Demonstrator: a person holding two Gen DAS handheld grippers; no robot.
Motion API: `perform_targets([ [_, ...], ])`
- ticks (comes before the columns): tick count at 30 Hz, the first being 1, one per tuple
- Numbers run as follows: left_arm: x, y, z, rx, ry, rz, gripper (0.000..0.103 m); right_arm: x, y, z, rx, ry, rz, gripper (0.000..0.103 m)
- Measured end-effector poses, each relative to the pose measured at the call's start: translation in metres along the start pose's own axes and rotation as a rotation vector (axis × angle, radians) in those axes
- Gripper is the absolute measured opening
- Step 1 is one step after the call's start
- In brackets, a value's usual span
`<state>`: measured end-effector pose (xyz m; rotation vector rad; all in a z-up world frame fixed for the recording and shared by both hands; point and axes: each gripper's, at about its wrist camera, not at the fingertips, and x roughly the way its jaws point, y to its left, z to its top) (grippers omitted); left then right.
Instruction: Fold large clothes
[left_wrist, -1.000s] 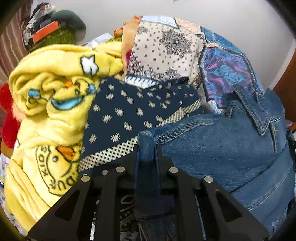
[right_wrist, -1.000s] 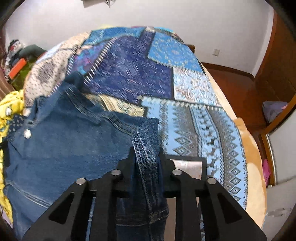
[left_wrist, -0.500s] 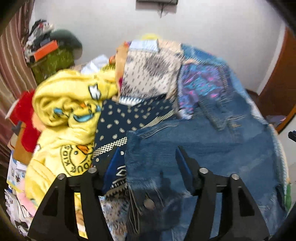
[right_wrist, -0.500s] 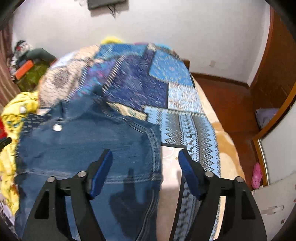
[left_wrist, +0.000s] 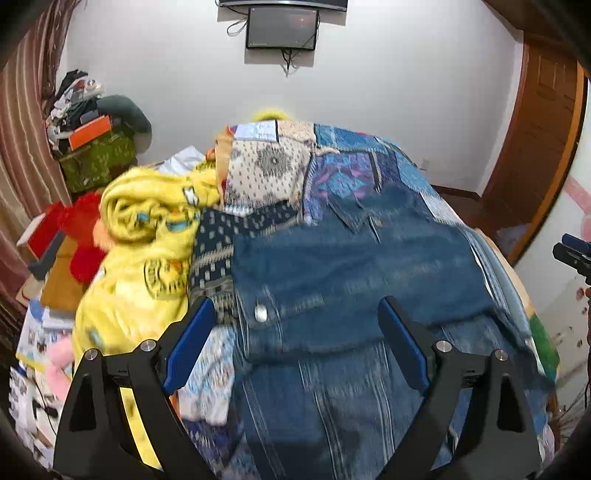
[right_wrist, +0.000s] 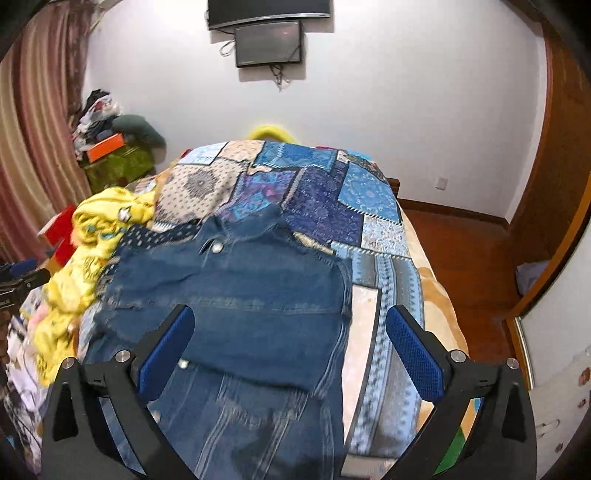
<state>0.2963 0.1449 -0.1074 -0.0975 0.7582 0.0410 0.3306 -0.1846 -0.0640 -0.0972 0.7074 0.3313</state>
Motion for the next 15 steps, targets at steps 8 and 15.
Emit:
perform_targets([
  [8, -0.011, 0.005, -0.078, -0.037, 0.105, 0.019, 0.09, -0.011, 0.004, -0.069, 0.016, 0.1, -0.018, 0.103],
  [15, -0.003, 0.018, -0.139, -0.149, 0.22, -0.006, 0.09, -0.012, -0.009, -0.132, 0.089, 0.229, -0.034, 0.103],
])
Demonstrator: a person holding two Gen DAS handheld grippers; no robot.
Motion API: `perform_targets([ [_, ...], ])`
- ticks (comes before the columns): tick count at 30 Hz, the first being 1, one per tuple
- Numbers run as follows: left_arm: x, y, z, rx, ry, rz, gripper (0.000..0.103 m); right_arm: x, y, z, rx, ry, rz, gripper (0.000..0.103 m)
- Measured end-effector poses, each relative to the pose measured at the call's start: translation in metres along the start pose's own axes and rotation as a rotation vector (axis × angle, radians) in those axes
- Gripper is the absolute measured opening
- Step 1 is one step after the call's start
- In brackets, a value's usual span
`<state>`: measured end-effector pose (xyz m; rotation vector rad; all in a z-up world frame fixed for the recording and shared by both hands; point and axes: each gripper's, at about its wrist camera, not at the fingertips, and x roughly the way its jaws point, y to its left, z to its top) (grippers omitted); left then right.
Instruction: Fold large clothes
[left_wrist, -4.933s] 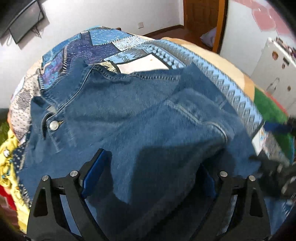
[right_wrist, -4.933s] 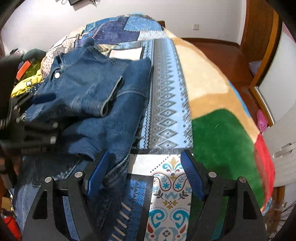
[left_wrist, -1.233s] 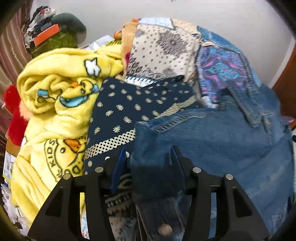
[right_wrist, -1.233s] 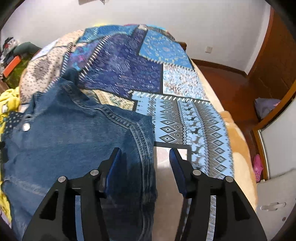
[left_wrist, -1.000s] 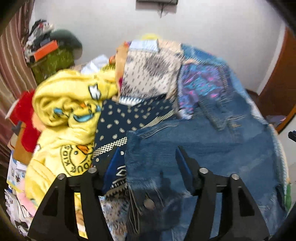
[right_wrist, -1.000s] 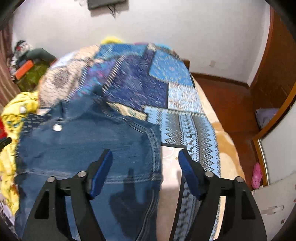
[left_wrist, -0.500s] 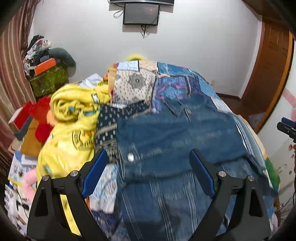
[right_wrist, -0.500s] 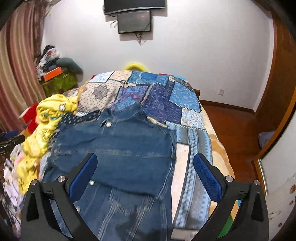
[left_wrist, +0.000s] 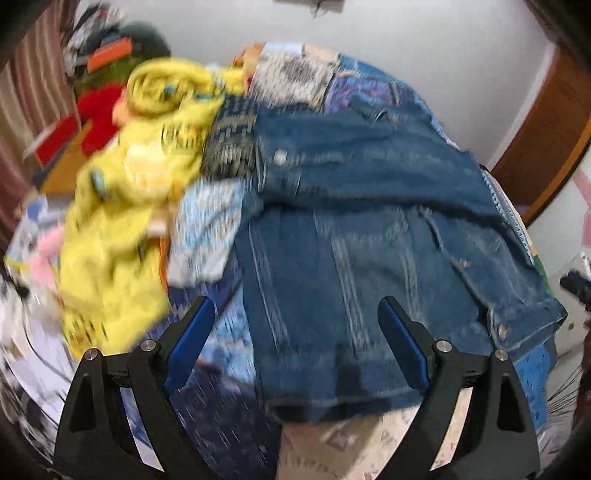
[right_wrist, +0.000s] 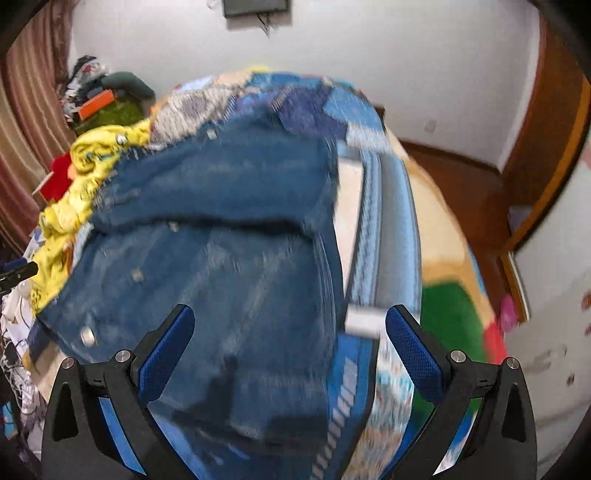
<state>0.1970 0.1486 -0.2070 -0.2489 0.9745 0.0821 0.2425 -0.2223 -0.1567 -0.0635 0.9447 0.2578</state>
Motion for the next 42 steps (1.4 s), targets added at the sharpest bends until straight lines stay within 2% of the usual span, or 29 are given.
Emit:
perform_targets([
  [3, 0.013, 0.009, -0.022, -0.084, 0.061, -0.035, 0.09, 0.006, -0.011, -0.019, 0.061, 0.05, 0.021, 0.103],
  [5, 0.018, 0.013, -0.033, -0.131, 0.074, -0.053, 0.09, 0.008, -0.019, -0.031, 0.107, 0.077, 0.043, 0.103],
  [8, 0.024, 0.021, -0.046, -0.21, 0.084, -0.03, 0.089, 0.009, -0.032, -0.041, 0.187, 0.091, 0.08, 0.103],
  [11, 0.025, 0.027, -0.051, -0.262, 0.081, -0.056, 0.079, 0.009, -0.044, -0.045, 0.264, 0.092, 0.121, 0.102],
  [13, 0.024, 0.029, -0.052, -0.277, 0.076, -0.085, 0.064, 0.011, -0.047, -0.047, 0.285, 0.094, 0.129, 0.101],
  [14, 0.023, 0.027, -0.052, -0.278, 0.069, -0.11, 0.06, 0.011, -0.046, -0.049, 0.288, 0.092, 0.132, 0.096],
  [16, 0.022, 0.024, -0.051, -0.262, 0.063, -0.111, 0.055, 0.01, -0.045, -0.05, 0.289, 0.089, 0.159, 0.088],
  [17, 0.021, 0.022, -0.05, -0.244, 0.057, -0.105, 0.052, 0.01, -0.043, -0.051, 0.291, 0.087, 0.174, 0.081],
  [19, 0.019, 0.017, -0.049, -0.211, 0.053, -0.089, 0.04, 0.01, -0.041, -0.052, 0.292, 0.083, 0.209, 0.069],
  [21, 0.017, 0.015, -0.049, -0.196, 0.047, -0.088, 0.034, 0.011, -0.04, -0.053, 0.312, 0.086, 0.248, 0.051],
  [23, 0.014, 0.016, -0.049, -0.189, 0.04, -0.098, 0.029, 0.015, -0.039, -0.056, 0.367, 0.099, 0.308, 0.04],
  [25, 0.011, 0.016, -0.05, -0.187, 0.031, -0.101, 0.024, 0.014, -0.035, -0.056, 0.369, 0.093, 0.3, 0.038],
  [28, 0.008, 0.015, -0.048, -0.178, 0.019, -0.099, 0.017, 0.012, -0.032, -0.052, 0.352, 0.084, 0.289, 0.029],
  [29, 0.006, 0.015, -0.046, -0.175, 0.012, -0.099, 0.016, 0.011, -0.031, -0.049, 0.344, 0.077, 0.29, 0.02],
  [31, 0.003, 0.014, -0.04, -0.176, -0.009, -0.106, 0.013, 0.011, -0.033, -0.043, 0.332, 0.07, 0.304, 0.013],
  [35, -0.014, 0.008, -0.014, -0.149, -0.089, -0.123, 0.011, 0.007, -0.031, -0.021, 0.288, 0.02, 0.321, 0.012],
  [42, -0.034, -0.005, 0.061, -0.086, -0.23, -0.165, 0.01, 0.004, -0.016, 0.042, 0.15, -0.087, 0.347, 0.011],
])
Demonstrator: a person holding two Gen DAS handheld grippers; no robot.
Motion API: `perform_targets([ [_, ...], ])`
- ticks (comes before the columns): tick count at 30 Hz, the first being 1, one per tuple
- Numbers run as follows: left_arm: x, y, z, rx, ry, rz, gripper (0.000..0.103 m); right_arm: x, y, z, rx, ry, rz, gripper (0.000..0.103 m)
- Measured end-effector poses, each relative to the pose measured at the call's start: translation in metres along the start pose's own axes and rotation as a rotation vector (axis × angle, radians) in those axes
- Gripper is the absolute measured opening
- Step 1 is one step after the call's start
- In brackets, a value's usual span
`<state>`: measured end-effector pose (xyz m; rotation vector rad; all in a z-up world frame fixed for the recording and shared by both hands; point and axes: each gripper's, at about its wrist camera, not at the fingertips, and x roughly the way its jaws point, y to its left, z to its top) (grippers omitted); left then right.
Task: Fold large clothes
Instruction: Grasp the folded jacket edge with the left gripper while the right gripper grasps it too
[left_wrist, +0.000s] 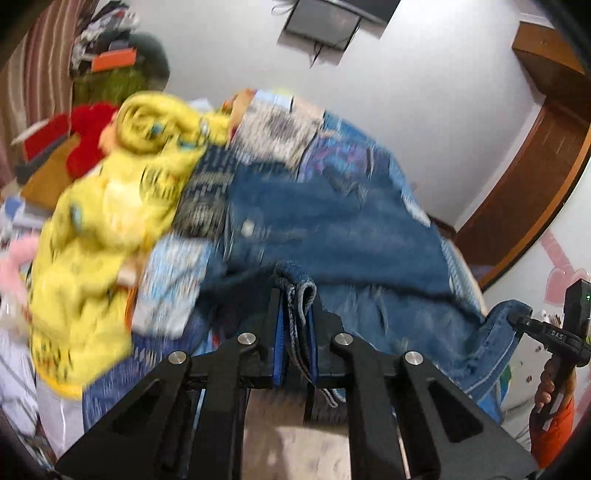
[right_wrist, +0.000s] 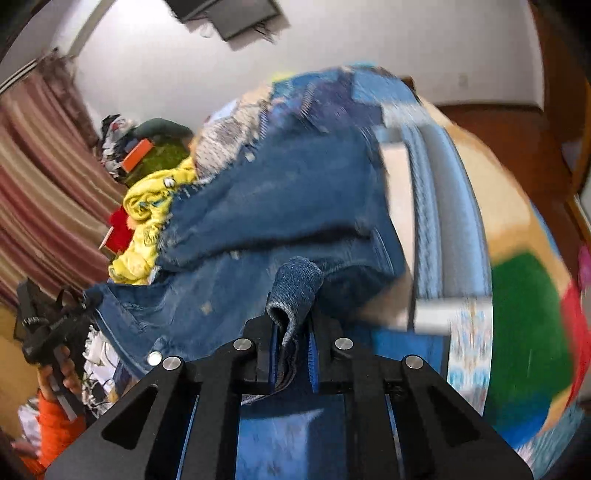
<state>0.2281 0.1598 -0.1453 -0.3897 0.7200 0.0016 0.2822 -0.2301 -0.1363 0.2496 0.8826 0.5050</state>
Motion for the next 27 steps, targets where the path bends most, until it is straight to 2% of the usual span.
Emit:
perform_targets([
  [3, 0.012, -0.003, 0.038, -0.017, -0.049, -0.025, 0.01, 0.006, 0.006, 0.032, -0.053, -0.053, -0.013, 0.011],
  [8, 0.054, 0.002, 0.098, -0.02, -0.098, 0.063, 0.009, 0.028, 0.005, 0.098, -0.088, -0.128, -0.037, 0.011],
  [13, 0.114, 0.015, 0.157, -0.044, -0.107, 0.122, 0.009, 0.074, -0.013, 0.148, -0.007, -0.174, -0.061, 0.011],
  [17, 0.166, 0.024, 0.173, -0.045, -0.048, 0.146, 0.009, 0.126, -0.032, 0.172, 0.035, -0.121, -0.113, 0.011],
  [18, 0.185, 0.026, 0.174, -0.014, -0.04, 0.201, 0.008, 0.138, -0.035, 0.176, 0.04, -0.102, -0.122, 0.011],
  [19, 0.198, 0.027, 0.173, 0.016, -0.044, 0.251, 0.0, 0.152, -0.041, 0.178, 0.047, -0.078, -0.131, 0.011],
  [21, 0.218, 0.034, 0.172, 0.065, -0.039, 0.339, 0.0, 0.177, -0.054, 0.178, 0.07, -0.022, -0.145, 0.012],
  [22, 0.23, 0.043, 0.171, 0.062, -0.013, 0.364, 0.0, 0.186, -0.058, 0.18, 0.072, 0.0, -0.149, 0.012],
  [24, 0.248, 0.058, 0.168, 0.036, 0.064, 0.347, 0.0, 0.195, -0.067, 0.177, 0.082, 0.027, -0.158, 0.016],
  [27, 0.253, 0.067, 0.161, 0.032, 0.105, 0.343, 0.0, 0.194, -0.074, 0.174, 0.091, 0.042, -0.127, 0.019],
])
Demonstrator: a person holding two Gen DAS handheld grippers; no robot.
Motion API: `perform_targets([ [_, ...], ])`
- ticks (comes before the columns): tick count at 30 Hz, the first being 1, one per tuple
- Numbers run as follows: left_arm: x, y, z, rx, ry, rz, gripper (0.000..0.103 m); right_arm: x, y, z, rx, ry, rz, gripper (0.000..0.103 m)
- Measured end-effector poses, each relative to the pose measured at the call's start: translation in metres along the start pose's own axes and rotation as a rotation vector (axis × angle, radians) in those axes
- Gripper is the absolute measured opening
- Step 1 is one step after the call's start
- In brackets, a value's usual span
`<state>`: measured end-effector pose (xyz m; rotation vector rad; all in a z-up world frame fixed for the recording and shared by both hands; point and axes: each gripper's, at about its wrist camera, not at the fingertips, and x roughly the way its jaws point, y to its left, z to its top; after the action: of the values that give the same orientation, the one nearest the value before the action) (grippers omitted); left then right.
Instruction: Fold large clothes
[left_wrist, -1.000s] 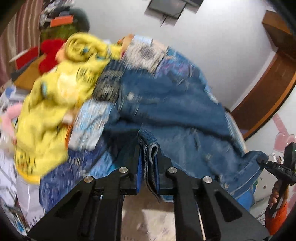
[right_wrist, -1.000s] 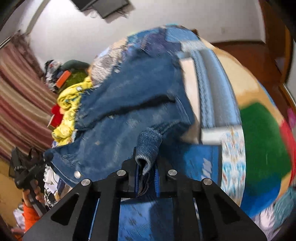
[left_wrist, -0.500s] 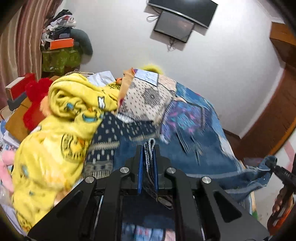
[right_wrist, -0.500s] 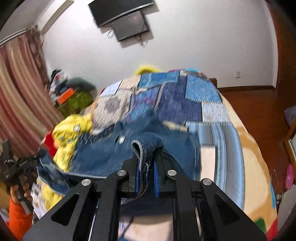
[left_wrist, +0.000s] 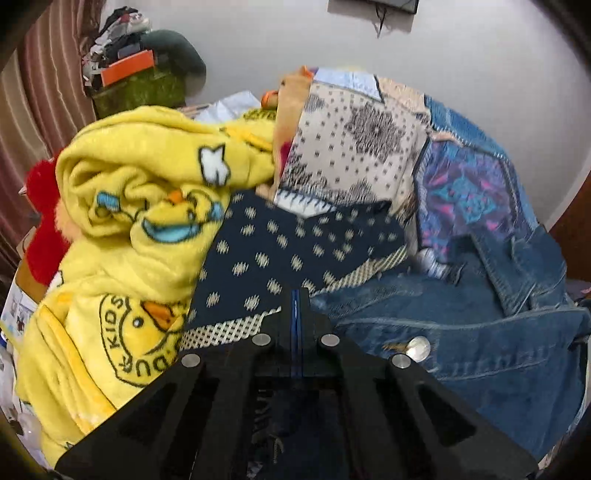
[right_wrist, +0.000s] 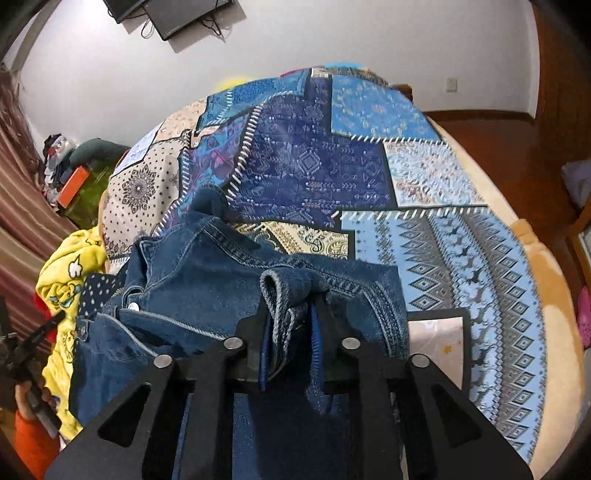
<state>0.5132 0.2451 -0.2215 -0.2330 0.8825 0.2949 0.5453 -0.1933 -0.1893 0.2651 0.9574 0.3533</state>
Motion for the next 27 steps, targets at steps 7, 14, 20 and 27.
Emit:
perform_targets([
  [7, -0.036, -0.013, -0.009, 0.085, 0.009, -0.047, 0.006, -0.059, 0.003, 0.026, -0.038, -0.205, -0.258, 0.061],
  [14, -0.086, -0.053, -0.021, 0.221, -0.01, -0.142, 0.055, -0.128, 0.018, 0.013, -0.09, -0.252, -0.138, 0.075],
  [20, -0.116, -0.095, -0.044, 0.288, -0.011, -0.245, 0.063, -0.118, 0.074, -0.033, -0.265, -0.195, -0.041, 0.087],
  [27, -0.114, -0.142, -0.082, 0.395, 0.0, -0.252, 0.065, -0.052, 0.103, -0.085, -0.355, -0.031, -0.014, 0.087],
])
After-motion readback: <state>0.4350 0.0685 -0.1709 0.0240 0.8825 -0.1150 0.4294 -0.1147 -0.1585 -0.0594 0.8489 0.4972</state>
